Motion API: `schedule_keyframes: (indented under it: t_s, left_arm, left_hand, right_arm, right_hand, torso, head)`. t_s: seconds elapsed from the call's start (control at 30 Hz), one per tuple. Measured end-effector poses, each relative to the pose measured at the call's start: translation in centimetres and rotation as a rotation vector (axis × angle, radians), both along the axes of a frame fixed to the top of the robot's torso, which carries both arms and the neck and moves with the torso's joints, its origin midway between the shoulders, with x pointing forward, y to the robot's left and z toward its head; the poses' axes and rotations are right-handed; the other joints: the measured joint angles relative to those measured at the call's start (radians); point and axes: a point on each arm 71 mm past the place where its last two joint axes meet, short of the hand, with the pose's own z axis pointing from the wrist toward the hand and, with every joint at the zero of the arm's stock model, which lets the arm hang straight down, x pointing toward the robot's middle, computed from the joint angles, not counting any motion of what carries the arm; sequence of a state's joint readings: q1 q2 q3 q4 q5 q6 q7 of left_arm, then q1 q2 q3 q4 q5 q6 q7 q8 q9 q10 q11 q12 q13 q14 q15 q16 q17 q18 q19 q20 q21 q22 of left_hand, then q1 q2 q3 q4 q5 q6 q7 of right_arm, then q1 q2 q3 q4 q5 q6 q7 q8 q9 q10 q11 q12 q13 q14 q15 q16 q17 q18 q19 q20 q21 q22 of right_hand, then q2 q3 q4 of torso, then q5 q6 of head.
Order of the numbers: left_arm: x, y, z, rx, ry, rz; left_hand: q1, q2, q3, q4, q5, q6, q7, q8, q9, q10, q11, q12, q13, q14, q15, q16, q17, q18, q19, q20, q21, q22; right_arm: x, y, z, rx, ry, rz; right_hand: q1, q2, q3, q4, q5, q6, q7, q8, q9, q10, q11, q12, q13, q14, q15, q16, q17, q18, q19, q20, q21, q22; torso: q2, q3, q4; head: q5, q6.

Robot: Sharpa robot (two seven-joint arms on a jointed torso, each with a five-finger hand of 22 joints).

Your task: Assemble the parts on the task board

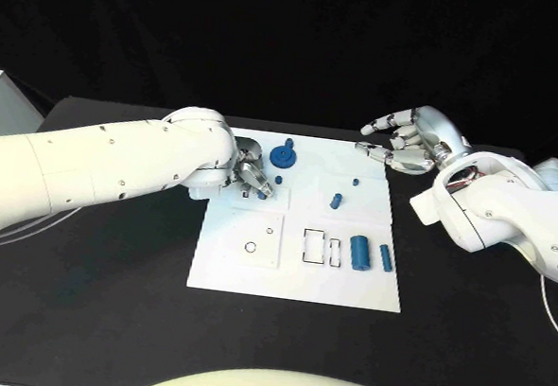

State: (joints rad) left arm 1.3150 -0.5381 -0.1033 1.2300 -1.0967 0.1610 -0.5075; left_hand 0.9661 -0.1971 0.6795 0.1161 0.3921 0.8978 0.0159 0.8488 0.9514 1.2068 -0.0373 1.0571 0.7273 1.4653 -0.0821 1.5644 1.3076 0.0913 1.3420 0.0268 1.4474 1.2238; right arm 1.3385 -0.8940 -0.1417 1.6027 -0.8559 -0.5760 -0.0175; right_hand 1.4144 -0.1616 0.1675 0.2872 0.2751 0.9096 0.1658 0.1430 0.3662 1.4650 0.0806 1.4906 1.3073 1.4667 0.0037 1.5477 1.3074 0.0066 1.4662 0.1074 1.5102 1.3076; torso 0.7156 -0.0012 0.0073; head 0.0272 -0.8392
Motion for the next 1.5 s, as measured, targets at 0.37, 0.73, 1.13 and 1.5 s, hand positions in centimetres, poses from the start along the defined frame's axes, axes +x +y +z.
schedule_keyframes:
  t_s: [0.37,0.73,1.13,1.5]
  left_arm:
    - [0.01,0.11,-0.01,-0.005,0.002,0.001]
    - [0.09,0.32,-0.11,-0.006,0.003,0.007]
    - [0.13,0.48,-0.17,-0.006,-0.001,0.013]
    - [0.17,0.48,-0.21,-0.008,-0.004,0.016]
  left_hand:
    - [0.020,0.020,-0.058,0.030,-0.013,0.001,0.000,-0.005,0.004,0.000,0.000,0.000,0.001,0.000,0.000,0.000,0.000,0.000,0.000,0.000,0.000,0.002]
    - [0.035,0.035,-0.136,0.081,-0.021,0.006,0.001,-0.011,0.005,0.000,0.000,0.000,0.003,0.000,0.000,0.000,0.000,0.000,0.003,-0.003,0.000,0.004]
    - [0.035,0.034,-0.158,0.103,-0.023,0.008,-0.001,-0.011,0.006,0.000,0.000,0.000,0.003,0.000,0.000,0.000,0.000,0.000,0.003,-0.003,0.000,0.004]
    - [0.042,0.042,-0.164,0.109,-0.028,0.011,-0.003,-0.015,0.008,0.000,0.000,0.000,0.004,0.000,0.000,0.000,0.000,0.000,0.003,-0.003,0.000,0.005]
  right_arm:
    - [-0.01,-0.04,0.00,0.000,0.000,0.000]
    - [0.00,-0.05,0.00,0.000,0.001,0.000]
    - [0.00,-0.10,-0.01,0.000,0.001,-0.001]
    - [0.01,-0.10,-0.02,-0.001,0.001,-0.002]
  right_hand:
    - [-0.002,0.002,0.000,0.000,0.000,0.000,0.000,0.000,0.000,0.000,0.000,0.000,0.000,0.000,0.000,0.000,0.000,0.000,0.000,0.000,0.000,0.000]
    - [-0.002,0.002,0.000,0.000,0.000,0.000,0.000,0.000,0.000,0.000,0.000,0.000,0.000,0.000,0.000,0.000,0.000,0.000,0.000,0.000,0.000,0.000]
    - [-0.008,0.008,0.000,0.000,0.000,0.000,0.000,0.000,-0.001,0.000,0.000,0.000,0.000,0.000,0.000,0.000,0.000,0.000,0.000,0.000,0.000,0.001]
    - [-0.008,0.008,0.000,0.000,0.000,0.000,0.000,0.000,-0.001,0.000,0.000,0.000,0.000,0.000,0.000,0.000,0.001,0.000,0.000,0.000,0.000,0.000]
  torso:
    - [0.000,0.0005,-0.0002]
    - [-0.001,0.0012,0.0000]
    - [-0.001,0.0011,0.0002]
    - [-0.001,0.0012,0.0008]
  head:
    - [-0.002,0.000]
    - [-0.002,-0.001]
    - [-0.002,0.000]
    - [-0.003,0.000]
